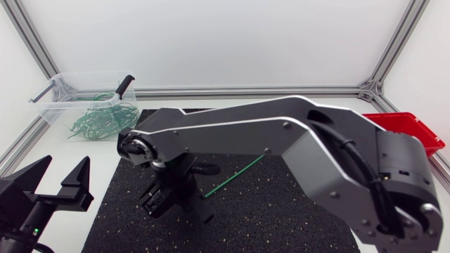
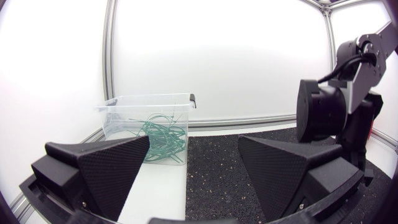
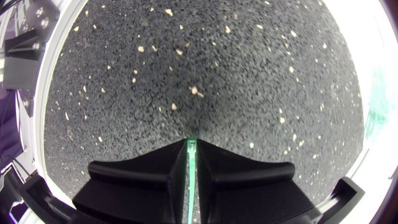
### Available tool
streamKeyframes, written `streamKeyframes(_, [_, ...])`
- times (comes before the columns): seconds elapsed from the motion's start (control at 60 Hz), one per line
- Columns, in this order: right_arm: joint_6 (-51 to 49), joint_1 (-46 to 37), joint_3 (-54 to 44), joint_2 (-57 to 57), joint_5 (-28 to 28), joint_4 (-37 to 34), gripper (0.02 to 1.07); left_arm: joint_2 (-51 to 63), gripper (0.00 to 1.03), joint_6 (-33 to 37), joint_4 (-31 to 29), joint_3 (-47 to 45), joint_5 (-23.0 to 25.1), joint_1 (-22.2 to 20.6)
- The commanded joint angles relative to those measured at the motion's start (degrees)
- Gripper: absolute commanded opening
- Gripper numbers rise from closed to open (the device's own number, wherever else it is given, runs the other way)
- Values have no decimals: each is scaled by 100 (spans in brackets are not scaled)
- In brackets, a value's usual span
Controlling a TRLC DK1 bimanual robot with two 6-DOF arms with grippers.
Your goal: Take a green cable tie from the red box, thread the tail through the head to close it, then place it in the transparent bin on the left.
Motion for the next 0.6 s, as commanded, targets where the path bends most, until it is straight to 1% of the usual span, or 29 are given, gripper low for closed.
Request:
streamKeyframes(0.0, [-111, -220, 280, -480, 14, -192, 8, -56, 99, -146, -93, -224, 29, -4])
streamKeyframes(0.25, [-67, -897, 1080, -1113, -170, -737, 8, -56, 99, -66, -163, -215, 29, 49])
streamKeyframes(0.383, [13, -1178, 1519, -1359, -293, -1009, 8, -65, 99, 13, -67, -224, 20, 57])
streamKeyframes(0.433, [39, -1266, 1686, -1430, -328, -1088, 8, -65, 96, 30, 56, -233, 20, 66])
streamKeyframes(0.517, [92, -1459, 2099, -1456, -504, -1317, 8, -65, 96, 30, 100, -206, 20, 75])
streamKeyframes(0.583, [118, -1626, 2521, -1430, -785, -1607, 8, -65, 92, 30, 65, -110, 20, 93])
